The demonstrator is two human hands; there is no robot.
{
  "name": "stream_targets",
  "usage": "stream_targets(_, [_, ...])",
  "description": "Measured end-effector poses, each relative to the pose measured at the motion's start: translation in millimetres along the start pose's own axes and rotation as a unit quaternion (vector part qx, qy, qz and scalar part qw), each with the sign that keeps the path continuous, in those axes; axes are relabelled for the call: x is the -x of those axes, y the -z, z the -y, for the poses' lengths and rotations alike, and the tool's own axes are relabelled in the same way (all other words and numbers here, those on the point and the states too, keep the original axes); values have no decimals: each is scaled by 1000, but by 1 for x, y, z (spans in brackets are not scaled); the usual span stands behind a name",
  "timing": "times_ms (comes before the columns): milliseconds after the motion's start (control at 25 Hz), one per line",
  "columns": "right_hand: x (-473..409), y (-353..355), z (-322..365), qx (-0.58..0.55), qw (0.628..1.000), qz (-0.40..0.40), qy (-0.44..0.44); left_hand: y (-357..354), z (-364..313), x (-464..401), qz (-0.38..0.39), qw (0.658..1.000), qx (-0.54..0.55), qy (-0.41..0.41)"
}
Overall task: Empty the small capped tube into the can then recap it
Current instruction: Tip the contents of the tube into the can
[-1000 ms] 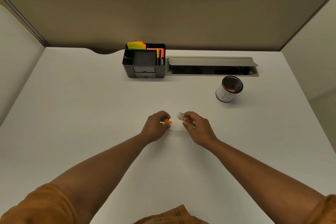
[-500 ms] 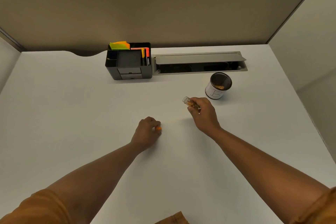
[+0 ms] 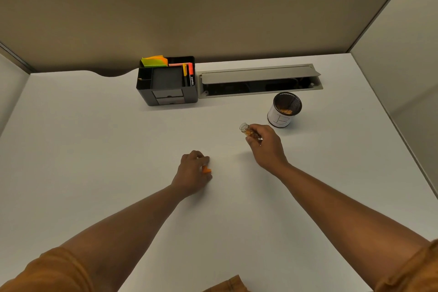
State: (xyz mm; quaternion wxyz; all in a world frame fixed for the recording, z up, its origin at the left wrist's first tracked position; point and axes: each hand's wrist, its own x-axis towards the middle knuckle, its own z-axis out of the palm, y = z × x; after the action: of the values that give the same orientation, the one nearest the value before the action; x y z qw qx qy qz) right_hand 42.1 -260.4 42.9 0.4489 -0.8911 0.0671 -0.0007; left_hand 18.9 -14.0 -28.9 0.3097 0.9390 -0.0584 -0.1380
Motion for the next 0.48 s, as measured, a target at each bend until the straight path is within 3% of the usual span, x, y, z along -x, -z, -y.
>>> stream_targets(480, [2, -4, -2, 3, 1000, 5, -1, 0, 6, 11, 25, 999, 22, 7])
